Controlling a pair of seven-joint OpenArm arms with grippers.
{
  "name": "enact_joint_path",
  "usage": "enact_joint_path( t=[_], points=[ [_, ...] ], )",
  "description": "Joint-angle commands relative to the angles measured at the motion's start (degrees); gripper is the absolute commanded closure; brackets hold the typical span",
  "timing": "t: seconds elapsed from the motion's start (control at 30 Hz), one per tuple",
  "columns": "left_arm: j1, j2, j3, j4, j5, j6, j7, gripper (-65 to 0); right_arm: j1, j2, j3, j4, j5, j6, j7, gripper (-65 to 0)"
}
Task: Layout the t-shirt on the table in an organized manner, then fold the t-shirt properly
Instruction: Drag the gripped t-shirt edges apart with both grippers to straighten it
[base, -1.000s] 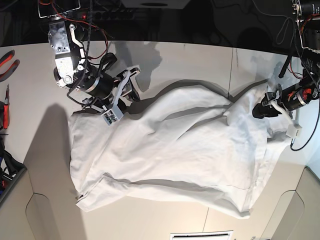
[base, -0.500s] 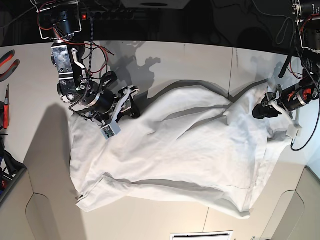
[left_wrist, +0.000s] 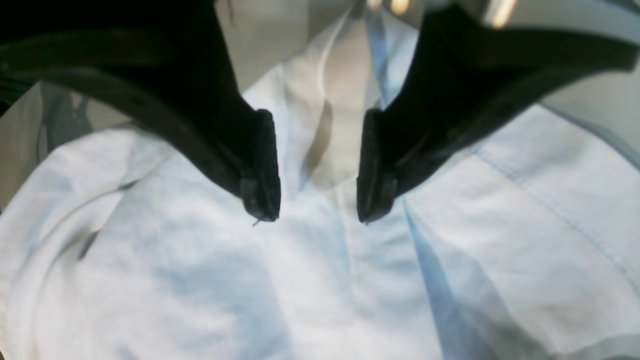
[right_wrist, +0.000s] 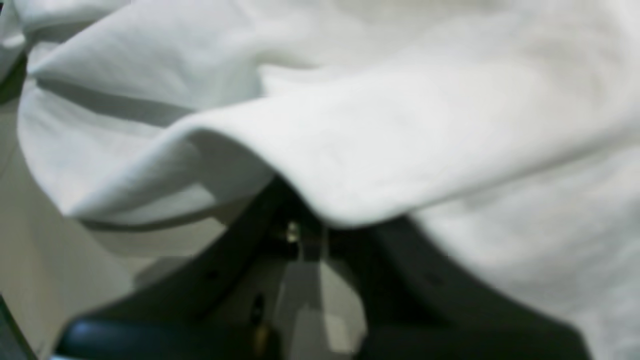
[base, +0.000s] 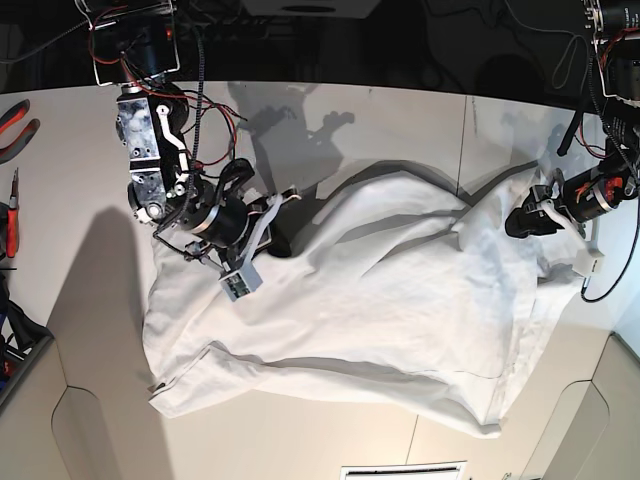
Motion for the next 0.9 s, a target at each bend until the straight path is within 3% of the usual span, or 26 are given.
enact_joint_path(
  t=[0.0, 0.13, 0.27, 0.4, 0.6, 0.87],
  points=[
    [-0.9, -1.2, -0.3, 0.9, -1.0, -0.5, -1.0, -26.6, 1.2, -0.1, 0.1, 3.1, 1.6, 0.4, -0.9, 0.0],
    [-1.0, -1.2, -0.3, 0.9, -1.0, -0.5, -1.0, -26.6, 1.2, 0.1, 0.1, 12.4, 5.8, 0.4, -12.5, 0.0],
    [-1.0, -1.2, -0.3, 0.9, -1.0, -0.5, -1.0, -26.6, 1.2, 0.2, 0.1, 21.9, 8.4, 0.4, -20.2, 0.0],
    [-1.0, -1.2, -0.3, 0.9, -1.0, -0.5, 0.9, -26.6, 1.2, 0.2, 0.1, 28.0, 8.8, 0.4, -25.2, 0.0],
    [-1.0, -1.9, -0.3, 0.9, -1.2, -0.5, 2.0, -26.1, 1.2, 0.2, 0.1, 28.3, 8.8, 0.4, -29.7, 0.0],
    [-1.1, -2.3, -0.3, 0.9, -1.4, -0.5, 1.9, 0.0, 1.0, 4.6, 0.1, 27.0, 8.8, 0.4, -34.1, 0.0]
  ],
)
